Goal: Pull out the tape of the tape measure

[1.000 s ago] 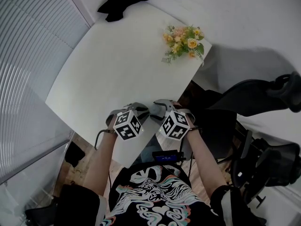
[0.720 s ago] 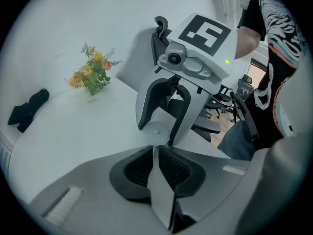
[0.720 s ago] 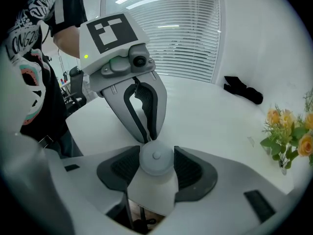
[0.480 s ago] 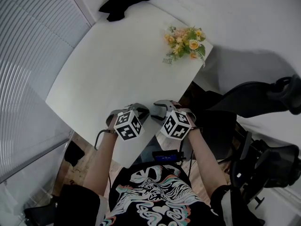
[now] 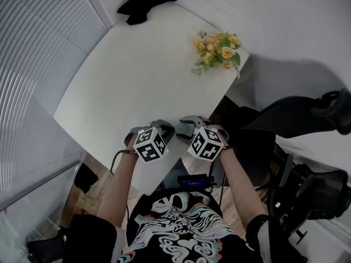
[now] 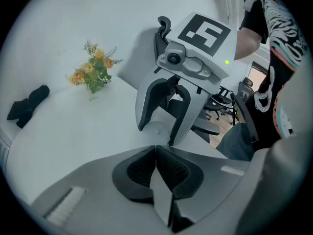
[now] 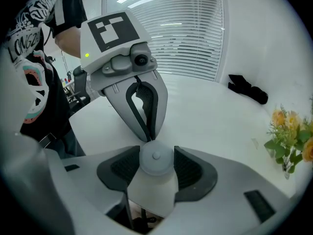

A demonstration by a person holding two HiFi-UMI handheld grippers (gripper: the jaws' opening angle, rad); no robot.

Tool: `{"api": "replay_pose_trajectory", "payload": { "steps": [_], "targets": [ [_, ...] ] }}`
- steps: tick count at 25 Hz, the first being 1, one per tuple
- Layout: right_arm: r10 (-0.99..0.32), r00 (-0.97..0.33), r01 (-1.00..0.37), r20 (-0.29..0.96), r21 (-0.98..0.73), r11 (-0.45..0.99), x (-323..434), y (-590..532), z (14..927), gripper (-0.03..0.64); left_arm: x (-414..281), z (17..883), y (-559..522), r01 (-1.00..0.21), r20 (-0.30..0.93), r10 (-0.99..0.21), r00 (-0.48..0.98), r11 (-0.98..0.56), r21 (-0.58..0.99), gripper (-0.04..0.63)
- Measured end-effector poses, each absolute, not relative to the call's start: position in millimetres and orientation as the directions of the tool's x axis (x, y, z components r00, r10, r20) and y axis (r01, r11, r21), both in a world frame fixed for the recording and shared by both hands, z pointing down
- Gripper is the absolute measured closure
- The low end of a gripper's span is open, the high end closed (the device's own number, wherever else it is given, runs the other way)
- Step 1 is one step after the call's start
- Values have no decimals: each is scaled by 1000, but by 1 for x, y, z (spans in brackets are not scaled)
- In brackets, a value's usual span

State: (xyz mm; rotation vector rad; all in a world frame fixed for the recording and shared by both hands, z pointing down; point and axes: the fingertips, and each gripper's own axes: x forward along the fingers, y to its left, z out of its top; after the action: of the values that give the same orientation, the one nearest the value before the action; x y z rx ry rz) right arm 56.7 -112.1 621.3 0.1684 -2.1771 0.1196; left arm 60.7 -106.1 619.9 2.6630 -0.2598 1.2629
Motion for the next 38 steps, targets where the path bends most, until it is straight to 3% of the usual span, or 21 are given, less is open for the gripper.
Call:
{"api": "replay_pose_trajectory", "payload": {
  "steps": [38],
  "targets": [
    [-52, -576, -156, 816, -47, 987, 58, -113, 622, 396, 28, 620, -95, -336, 768, -106, 631, -930, 147, 589]
  ]
}}
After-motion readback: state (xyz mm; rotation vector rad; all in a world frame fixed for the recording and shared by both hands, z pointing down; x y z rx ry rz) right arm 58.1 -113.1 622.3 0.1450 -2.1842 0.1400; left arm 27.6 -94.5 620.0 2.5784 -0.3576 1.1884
